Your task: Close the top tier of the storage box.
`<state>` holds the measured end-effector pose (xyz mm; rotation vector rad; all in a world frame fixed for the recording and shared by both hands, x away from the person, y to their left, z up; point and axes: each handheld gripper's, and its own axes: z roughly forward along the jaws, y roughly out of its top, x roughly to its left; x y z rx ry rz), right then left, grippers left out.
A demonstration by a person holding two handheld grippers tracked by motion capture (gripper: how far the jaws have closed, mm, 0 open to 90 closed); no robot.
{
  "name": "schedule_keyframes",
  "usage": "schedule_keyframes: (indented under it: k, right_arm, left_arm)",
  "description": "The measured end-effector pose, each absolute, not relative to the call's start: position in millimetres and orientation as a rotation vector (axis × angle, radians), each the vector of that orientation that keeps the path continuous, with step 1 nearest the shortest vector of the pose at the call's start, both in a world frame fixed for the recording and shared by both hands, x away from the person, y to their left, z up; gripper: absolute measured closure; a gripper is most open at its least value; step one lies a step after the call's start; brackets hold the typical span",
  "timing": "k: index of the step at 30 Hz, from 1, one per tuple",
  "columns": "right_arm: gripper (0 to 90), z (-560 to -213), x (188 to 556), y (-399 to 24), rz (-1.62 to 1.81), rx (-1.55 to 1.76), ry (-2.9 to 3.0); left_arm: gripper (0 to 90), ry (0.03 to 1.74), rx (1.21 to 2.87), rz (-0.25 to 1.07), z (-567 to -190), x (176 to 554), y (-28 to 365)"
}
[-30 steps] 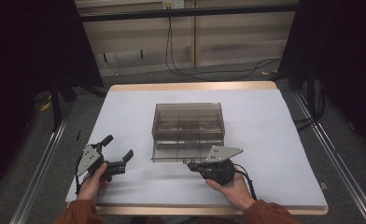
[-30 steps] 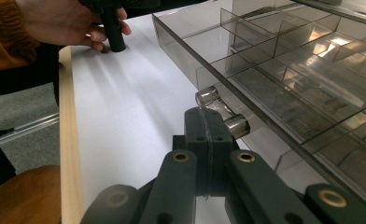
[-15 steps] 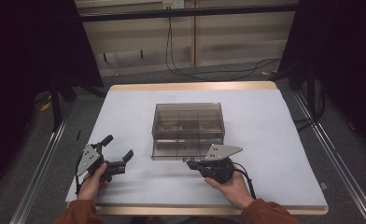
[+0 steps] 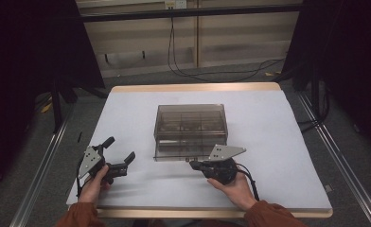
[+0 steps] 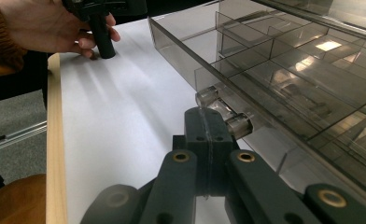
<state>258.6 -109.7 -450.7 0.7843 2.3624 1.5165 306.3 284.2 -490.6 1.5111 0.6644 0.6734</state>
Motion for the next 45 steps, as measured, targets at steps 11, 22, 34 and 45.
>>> schedule_keyframes:
  k: [11,22,34,45]
  right_arm:
    - [90.0,-450,261,-111,1.511,0.784,2.364]
    - [90.0,-450,262,-110,1.506,0.785,2.350]
    - [90.0,-451,267,-110,1.522,0.806,2.331]
    - [90.0,-450,273,-109,1.526,0.819,2.320]
  left_arm:
    - [0.0,0.665,1.512,0.673,-491,306,284]
    - [0.0,0.662,1.514,0.675,-490,307,284]
    - [0.0,0.664,1.512,0.678,-490,307,284]
    - [0.0,0.664,1.510,0.673,-491,306,284]
